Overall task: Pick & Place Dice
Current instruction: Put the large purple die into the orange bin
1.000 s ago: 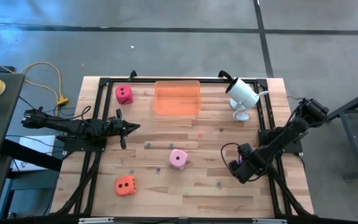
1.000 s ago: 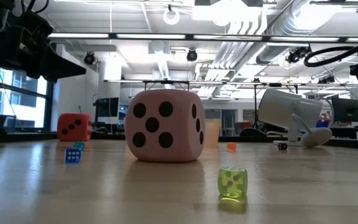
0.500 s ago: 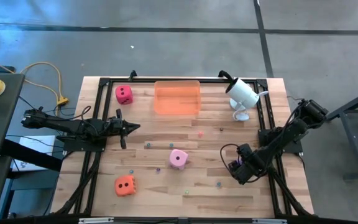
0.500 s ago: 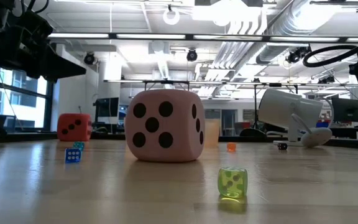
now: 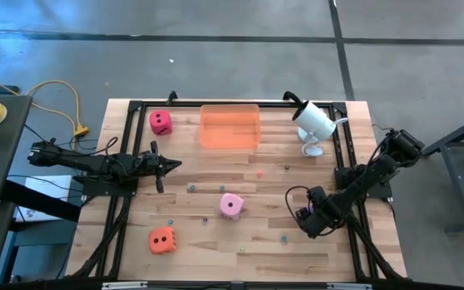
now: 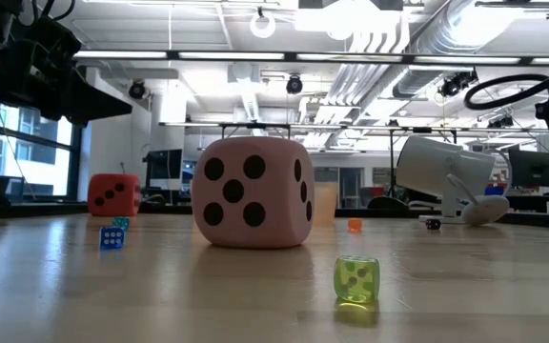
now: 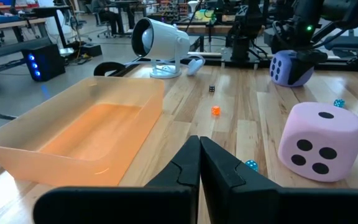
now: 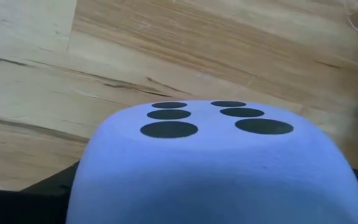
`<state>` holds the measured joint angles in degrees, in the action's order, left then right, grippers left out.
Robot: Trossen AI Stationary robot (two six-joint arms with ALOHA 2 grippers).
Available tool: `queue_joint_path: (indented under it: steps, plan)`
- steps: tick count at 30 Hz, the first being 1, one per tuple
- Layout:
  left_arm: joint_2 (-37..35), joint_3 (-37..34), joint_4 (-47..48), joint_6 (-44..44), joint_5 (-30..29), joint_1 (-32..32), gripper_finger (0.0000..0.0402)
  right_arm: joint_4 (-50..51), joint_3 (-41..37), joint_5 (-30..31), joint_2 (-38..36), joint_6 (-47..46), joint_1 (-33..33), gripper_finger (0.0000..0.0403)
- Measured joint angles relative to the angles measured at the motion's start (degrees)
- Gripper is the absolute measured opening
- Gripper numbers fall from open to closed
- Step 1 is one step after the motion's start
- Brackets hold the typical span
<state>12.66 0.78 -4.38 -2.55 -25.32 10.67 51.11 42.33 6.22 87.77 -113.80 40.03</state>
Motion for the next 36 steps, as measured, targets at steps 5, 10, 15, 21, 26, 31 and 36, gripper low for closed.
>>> queue_joint_path:
  steps: [5, 10, 15, 21, 26, 31, 36]
  plan:
    - [0.0, 0.0, 0.0, 0.0, 0.0, 0.0, 0.0001, 0.2, 0.0, 0.9, 0.0, 0.1, 0.0, 0.0352]
    - [0.0, 0.0, 0.0, 0.0, 0.0, 0.0, 0.0001, 3.6, 2.7, 3.3, 0.2, 1.6, 0.0, 0.0352]
    - [0.0, 0.0, 0.0, 0.0, 0.0, 0.0, 0.0001, 10.4, 12.8, 17.1, 0.1, 5.8, -0.2, 0.0352]
    - [0.0, 0.0, 0.0, 0.0, 0.0, 0.0, 0.0001, 17.1, 24.9, 33.9, 0.1, 16.7, -3.2, 0.0352]
    - [0.0, 0.0, 0.0, 0.0, 0.0, 0.0, 0.0001, 13.3, 30.9, 39.1, 0.1, 36.4, -13.5, 0.0352]
    - [0.0, 0.0, 0.0, 0.0, 0.0, 0.0, 0.0001, -5.3, 33.3, 36.6, 0.1, 64.6, -26.9, 0.0352]
    - [0.0, 0.0, 0.0, 0.0, 0.0, 0.0, 0.0001, -25.3, 35.1, 27.3, 0.1, 84.4, -39.2, 0.0352]
